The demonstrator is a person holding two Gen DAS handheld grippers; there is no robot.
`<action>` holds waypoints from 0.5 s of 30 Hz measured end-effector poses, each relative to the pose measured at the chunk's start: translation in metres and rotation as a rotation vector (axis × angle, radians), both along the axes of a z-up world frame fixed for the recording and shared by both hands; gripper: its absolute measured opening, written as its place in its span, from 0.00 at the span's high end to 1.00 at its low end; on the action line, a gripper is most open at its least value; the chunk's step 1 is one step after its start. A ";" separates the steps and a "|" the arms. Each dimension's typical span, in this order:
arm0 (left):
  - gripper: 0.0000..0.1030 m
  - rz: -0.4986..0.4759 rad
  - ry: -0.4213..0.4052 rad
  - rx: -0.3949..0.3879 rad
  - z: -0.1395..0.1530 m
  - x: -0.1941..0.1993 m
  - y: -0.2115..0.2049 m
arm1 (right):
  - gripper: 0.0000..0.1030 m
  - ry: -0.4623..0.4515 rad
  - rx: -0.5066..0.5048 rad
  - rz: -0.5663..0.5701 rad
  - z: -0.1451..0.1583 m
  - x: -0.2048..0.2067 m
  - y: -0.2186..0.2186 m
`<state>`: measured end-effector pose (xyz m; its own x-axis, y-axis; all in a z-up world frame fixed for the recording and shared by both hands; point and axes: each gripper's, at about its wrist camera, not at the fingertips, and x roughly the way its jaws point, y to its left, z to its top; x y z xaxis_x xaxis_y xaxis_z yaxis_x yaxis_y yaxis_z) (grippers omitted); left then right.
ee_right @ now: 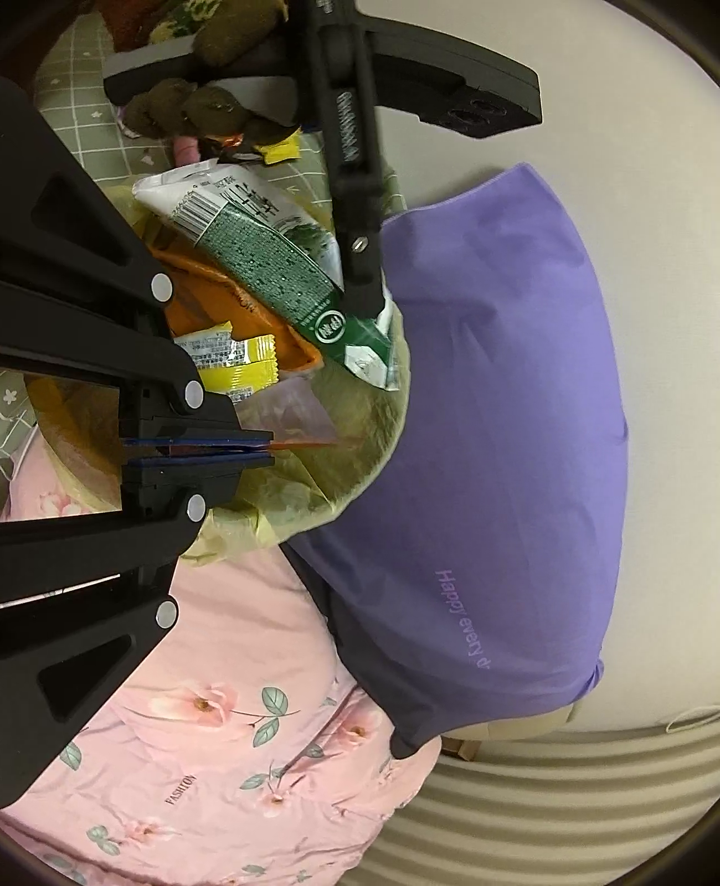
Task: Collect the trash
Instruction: 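Carry the milk carton and pink packet over the yellow bag and open both tools, then move both tools back over the table toward the snacks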
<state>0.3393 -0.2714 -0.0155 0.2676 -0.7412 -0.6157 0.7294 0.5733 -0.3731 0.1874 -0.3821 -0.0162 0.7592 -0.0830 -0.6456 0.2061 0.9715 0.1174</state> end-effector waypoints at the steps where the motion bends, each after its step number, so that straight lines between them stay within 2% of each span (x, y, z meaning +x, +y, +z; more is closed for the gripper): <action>1: 0.39 0.010 -0.001 -0.006 0.005 -0.001 0.004 | 0.94 -0.007 -0.005 -0.001 0.002 -0.002 0.001; 2: 0.38 0.026 -0.010 -0.007 0.010 -0.003 0.009 | 0.93 -0.012 -0.012 0.002 0.004 -0.003 0.002; 3: 0.37 0.044 -0.023 0.000 0.015 -0.006 0.014 | 0.88 -0.017 -0.025 0.004 0.007 -0.005 0.004; 4: 0.37 0.080 -0.050 0.017 0.021 -0.010 0.023 | 0.77 -0.024 -0.030 0.010 0.009 -0.006 0.006; 6: 0.36 0.132 -0.084 0.042 0.027 -0.019 0.038 | 0.64 -0.041 -0.029 0.029 0.014 -0.008 0.011; 11: 0.36 0.288 -0.216 0.183 0.029 -0.047 0.093 | 0.64 -0.067 -0.045 0.052 0.025 -0.007 0.026; 15: 0.36 0.396 -0.213 0.242 0.018 -0.057 0.142 | 0.64 -0.082 -0.034 0.100 0.033 -0.001 0.045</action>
